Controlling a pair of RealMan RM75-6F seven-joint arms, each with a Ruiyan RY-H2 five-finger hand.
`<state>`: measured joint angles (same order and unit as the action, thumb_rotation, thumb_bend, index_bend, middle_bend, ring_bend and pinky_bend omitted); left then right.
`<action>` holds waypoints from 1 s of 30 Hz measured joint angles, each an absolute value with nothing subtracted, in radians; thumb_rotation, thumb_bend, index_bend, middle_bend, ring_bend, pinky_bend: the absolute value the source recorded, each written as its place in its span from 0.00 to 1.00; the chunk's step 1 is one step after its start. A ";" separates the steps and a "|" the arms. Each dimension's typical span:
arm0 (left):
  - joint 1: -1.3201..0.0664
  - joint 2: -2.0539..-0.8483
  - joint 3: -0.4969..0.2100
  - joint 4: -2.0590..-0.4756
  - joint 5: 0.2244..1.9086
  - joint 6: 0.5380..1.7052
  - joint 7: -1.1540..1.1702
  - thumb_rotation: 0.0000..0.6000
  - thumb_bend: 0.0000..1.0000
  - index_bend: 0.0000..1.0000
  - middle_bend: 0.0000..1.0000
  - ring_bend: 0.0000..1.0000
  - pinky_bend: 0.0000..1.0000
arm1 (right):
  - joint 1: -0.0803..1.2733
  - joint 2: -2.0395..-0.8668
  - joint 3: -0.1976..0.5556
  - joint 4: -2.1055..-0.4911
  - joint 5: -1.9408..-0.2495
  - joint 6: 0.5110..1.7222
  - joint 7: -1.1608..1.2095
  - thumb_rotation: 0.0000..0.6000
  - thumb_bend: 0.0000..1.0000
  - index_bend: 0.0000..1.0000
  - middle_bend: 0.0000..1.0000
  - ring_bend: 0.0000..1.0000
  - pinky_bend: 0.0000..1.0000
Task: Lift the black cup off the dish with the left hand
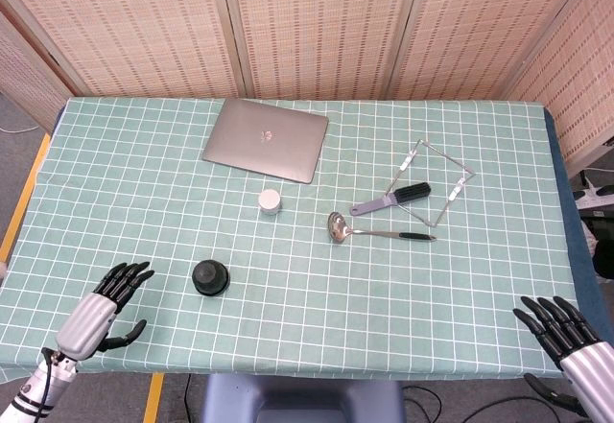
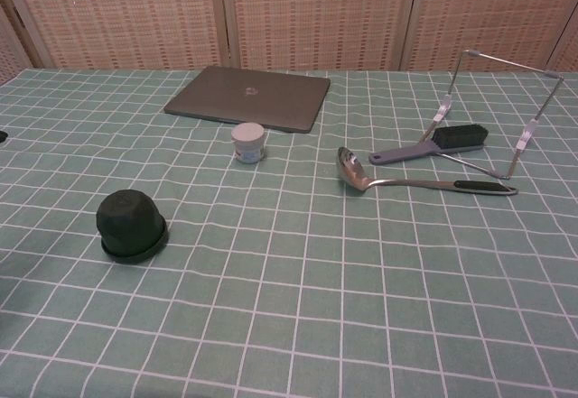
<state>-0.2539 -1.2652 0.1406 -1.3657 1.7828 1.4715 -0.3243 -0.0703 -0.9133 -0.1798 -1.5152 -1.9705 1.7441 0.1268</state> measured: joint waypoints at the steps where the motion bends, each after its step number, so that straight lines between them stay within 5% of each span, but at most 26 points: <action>1: -0.253 -1.265 0.142 -1.367 1.786 1.474 -0.324 1.00 0.39 0.00 0.00 0.00 0.02 | -0.070 -0.914 -0.180 -1.512 -1.971 1.745 0.128 1.00 0.17 0.00 0.00 0.00 0.00; 12: -0.294 -1.263 0.155 -1.388 1.826 1.455 -0.439 1.00 0.39 0.00 0.00 0.00 0.02 | -0.058 -0.945 -0.167 -1.516 -1.975 1.733 0.103 1.00 0.17 0.00 0.00 0.00 0.00; 23: -0.429 -1.181 0.122 -1.591 1.800 1.266 -0.324 1.00 0.36 0.00 0.00 0.00 0.04 | -0.067 -0.987 -0.165 -1.515 -2.007 1.730 0.014 1.00 0.17 0.00 0.00 0.00 0.00; 30: -0.524 -1.165 0.070 -1.671 1.677 1.022 -0.212 1.00 0.33 0.00 0.00 0.00 0.06 | -0.062 -1.023 -0.152 -1.521 -1.995 1.704 -0.052 1.00 0.17 0.00 0.00 0.00 0.00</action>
